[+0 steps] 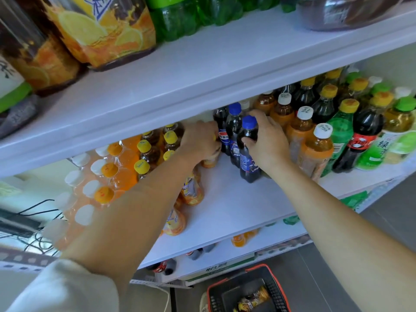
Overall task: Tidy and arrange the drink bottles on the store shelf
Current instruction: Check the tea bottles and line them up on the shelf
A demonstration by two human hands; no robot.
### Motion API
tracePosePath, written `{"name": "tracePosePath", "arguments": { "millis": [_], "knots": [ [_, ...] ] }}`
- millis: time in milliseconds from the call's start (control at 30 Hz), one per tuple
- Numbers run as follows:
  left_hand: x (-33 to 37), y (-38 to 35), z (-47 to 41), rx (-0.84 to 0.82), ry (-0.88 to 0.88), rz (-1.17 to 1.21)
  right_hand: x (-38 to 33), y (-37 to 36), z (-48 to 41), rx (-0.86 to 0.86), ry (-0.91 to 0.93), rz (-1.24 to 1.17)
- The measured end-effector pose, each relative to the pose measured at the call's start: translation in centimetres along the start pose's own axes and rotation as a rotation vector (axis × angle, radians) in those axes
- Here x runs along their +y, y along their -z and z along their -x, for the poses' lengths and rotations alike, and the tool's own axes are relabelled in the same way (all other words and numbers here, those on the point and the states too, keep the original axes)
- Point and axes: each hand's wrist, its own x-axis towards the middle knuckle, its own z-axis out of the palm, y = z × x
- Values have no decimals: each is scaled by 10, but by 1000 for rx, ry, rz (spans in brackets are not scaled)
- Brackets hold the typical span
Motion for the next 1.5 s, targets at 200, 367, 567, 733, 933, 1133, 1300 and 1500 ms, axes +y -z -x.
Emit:
{"name": "tracePosePath", "arguments": {
  "millis": [200,367,567,733,933,1133,1300,1500],
  "knots": [
    [5,18,65,239,-1,68,2,10,27,17,-13,-169],
    [14,48,113,383,130,496,4,31,97,-667,-199,-692],
    [13,50,134,363,315,1028,13,53,156,-631,-346,-1133],
    [20,56,152,258,311,1453,5,74,169,-650,-468,-1356],
    [26,62,171,260,198,1412,6,89,179,-1066,-536,-1610],
    [24,69,182,513,310,1329,5,84,186,-733,-500,-1673],
    [12,69,189,553,425,1333,9,87,187,-569,-355,-1544],
    [-1,69,200,346,346,1409,0,90,189,-519,-497,-1453]
  ]
}}
